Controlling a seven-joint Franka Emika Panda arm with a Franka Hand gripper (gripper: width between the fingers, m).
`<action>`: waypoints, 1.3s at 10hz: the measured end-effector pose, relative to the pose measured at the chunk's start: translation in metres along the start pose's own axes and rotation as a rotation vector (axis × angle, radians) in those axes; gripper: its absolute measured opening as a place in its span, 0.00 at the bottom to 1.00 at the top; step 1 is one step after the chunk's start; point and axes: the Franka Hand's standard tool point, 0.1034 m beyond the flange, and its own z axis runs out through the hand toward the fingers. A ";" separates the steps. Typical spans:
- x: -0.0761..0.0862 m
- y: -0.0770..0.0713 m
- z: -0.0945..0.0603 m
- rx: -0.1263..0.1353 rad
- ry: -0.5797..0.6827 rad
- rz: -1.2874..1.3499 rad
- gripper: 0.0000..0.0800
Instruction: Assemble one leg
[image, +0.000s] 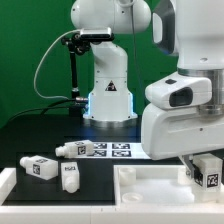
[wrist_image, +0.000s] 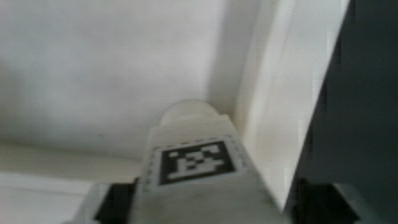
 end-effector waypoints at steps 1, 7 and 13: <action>0.000 0.002 0.000 -0.003 0.000 0.081 0.36; 0.002 0.000 0.002 0.051 0.026 0.943 0.36; 0.003 0.000 0.003 0.091 0.012 1.162 0.64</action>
Offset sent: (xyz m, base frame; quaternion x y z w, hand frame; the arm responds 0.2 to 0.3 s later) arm 0.0002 -0.0131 -0.0021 -0.0293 0.0303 0.2120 0.9764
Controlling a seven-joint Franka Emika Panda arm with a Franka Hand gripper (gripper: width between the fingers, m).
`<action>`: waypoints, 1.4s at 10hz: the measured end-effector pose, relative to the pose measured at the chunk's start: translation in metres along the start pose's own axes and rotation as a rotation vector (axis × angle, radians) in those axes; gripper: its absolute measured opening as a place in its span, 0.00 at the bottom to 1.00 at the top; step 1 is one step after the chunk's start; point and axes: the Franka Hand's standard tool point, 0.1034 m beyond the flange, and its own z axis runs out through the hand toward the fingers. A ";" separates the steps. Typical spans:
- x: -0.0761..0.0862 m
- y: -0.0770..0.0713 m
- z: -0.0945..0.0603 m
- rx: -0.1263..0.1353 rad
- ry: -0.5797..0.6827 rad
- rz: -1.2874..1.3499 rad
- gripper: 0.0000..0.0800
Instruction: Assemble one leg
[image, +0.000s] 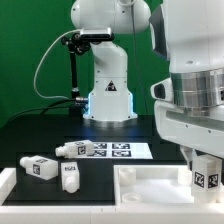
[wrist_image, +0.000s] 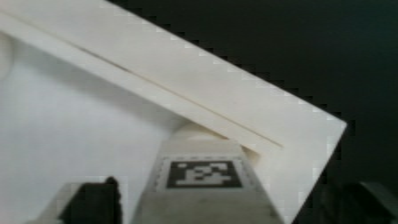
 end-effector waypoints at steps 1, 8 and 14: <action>0.000 0.000 0.000 -0.001 -0.001 -0.137 0.77; 0.009 0.008 -0.003 -0.063 0.037 -1.111 0.81; 0.009 0.005 -0.007 -0.116 0.064 -1.314 0.35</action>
Offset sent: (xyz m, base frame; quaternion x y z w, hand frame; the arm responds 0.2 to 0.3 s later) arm -0.0156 -0.0108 0.0069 0.0349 0.0006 -0.2982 0.9539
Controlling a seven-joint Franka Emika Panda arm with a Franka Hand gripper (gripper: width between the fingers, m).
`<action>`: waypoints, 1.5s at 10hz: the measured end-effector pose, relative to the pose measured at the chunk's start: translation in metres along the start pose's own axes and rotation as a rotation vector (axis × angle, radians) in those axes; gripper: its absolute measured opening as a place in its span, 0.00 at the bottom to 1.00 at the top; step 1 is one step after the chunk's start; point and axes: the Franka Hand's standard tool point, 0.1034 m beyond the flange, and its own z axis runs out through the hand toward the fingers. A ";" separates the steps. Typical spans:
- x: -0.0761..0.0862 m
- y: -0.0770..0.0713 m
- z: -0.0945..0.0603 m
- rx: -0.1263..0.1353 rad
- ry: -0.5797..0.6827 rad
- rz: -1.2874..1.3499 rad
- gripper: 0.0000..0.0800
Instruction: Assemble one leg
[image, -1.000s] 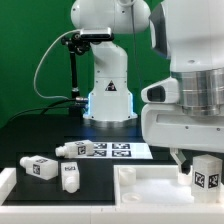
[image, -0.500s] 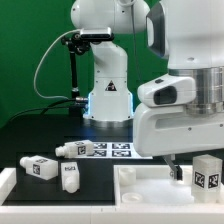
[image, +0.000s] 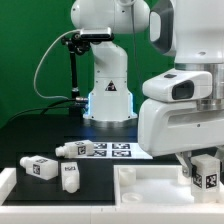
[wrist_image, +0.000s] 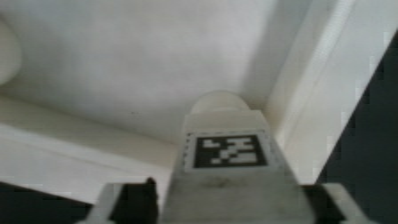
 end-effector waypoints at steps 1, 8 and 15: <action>0.000 0.000 0.000 0.000 0.000 0.072 0.35; 0.000 -0.009 0.002 0.028 -0.016 1.099 0.36; 0.002 -0.006 0.001 0.089 -0.057 1.678 0.36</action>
Offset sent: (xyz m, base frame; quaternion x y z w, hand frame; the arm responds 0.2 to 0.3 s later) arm 0.0035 0.0007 -0.0031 -0.0220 0.0191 0.2919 0.9560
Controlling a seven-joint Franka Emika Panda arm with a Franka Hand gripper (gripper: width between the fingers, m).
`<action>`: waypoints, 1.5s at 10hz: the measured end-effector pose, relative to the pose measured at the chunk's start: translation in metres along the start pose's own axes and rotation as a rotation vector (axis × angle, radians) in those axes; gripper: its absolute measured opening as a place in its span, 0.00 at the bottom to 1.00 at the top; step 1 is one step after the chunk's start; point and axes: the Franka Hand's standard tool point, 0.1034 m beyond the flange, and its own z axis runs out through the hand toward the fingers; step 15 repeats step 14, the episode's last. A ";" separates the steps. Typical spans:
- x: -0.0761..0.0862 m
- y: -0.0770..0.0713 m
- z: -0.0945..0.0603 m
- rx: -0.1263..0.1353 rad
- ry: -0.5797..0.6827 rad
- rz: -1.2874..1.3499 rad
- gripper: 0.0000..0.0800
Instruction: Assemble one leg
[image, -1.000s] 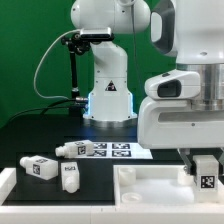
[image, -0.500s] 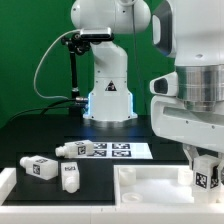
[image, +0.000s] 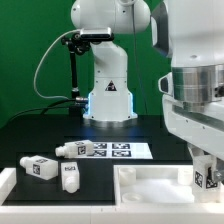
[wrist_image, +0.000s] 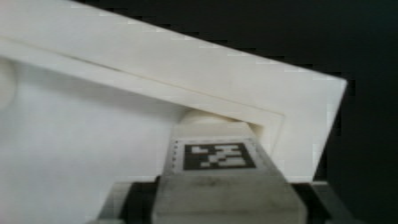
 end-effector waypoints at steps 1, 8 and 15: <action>0.002 -0.001 -0.001 0.006 -0.020 0.170 0.36; -0.003 -0.002 0.001 0.068 -0.063 0.548 0.55; -0.030 -0.011 -0.049 0.085 -0.094 0.420 0.81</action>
Offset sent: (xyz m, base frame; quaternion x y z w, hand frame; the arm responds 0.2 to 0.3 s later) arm -0.0015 0.0055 -0.0008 0.0205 -0.0207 0.2878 0.9573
